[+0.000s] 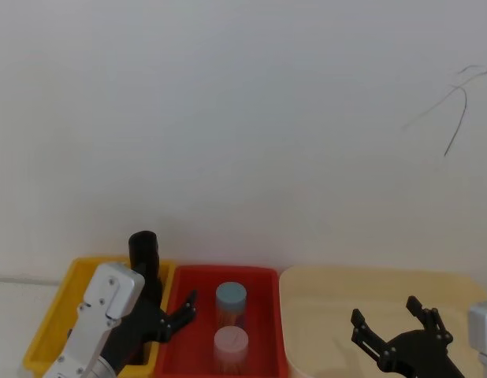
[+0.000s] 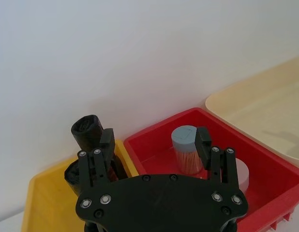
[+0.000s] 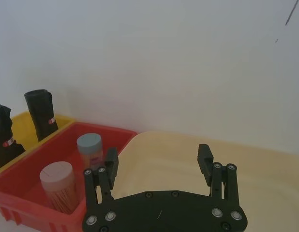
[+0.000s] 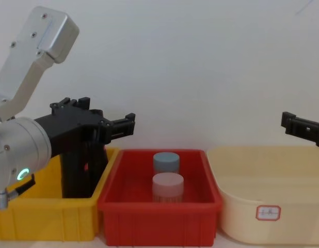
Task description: Pick up the garbage bag with the one hand and transfer it to the other hand.
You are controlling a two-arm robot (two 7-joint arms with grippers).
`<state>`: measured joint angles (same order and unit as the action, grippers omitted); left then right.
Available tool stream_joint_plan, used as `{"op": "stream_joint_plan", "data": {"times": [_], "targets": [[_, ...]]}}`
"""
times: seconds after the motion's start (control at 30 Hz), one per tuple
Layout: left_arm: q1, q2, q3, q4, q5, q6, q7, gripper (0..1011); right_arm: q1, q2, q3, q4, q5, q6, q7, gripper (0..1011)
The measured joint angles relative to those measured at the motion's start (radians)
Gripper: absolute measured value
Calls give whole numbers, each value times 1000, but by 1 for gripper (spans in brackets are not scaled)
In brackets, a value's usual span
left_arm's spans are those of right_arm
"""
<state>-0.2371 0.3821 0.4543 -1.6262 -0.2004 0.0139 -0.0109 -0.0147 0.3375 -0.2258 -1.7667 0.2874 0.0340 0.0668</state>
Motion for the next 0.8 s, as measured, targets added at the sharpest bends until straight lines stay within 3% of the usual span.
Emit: {"op": "stream_joint_plan", "data": {"times": [0.8], "targets": [[8, 8, -4, -8, -5, -2, -15, 1001, 0, 0, 0, 0, 0, 0, 0, 1001]]}}
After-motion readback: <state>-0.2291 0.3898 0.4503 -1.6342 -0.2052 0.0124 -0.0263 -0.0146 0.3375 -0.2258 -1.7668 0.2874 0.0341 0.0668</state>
